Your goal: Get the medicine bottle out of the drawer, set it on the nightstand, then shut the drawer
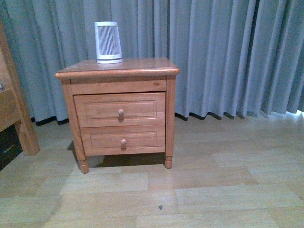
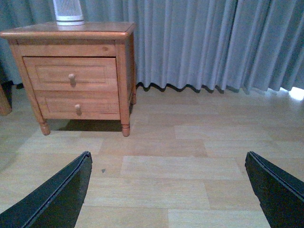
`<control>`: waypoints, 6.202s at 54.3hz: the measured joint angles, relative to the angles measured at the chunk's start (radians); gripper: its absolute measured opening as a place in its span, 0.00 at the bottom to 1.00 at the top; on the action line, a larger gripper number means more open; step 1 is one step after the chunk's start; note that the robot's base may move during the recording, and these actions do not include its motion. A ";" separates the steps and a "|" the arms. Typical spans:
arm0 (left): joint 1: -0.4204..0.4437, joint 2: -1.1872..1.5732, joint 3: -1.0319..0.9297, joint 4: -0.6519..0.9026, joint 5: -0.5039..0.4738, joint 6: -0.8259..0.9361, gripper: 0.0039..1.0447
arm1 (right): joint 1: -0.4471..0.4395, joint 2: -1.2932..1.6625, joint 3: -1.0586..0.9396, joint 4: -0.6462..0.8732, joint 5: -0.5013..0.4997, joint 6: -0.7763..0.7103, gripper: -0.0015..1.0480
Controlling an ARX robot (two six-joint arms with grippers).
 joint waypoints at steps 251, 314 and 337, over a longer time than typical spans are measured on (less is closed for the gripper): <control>-0.229 2.522 1.534 0.568 -0.175 -0.074 0.94 | 0.000 0.000 0.000 0.000 0.000 0.000 0.93; -0.232 2.417 1.368 0.612 -0.172 -0.096 0.23 | 0.000 0.000 0.000 0.000 0.000 0.000 0.93; -0.308 2.245 0.875 0.908 -0.248 -0.193 0.23 | 0.000 0.000 0.000 0.000 0.000 0.000 0.93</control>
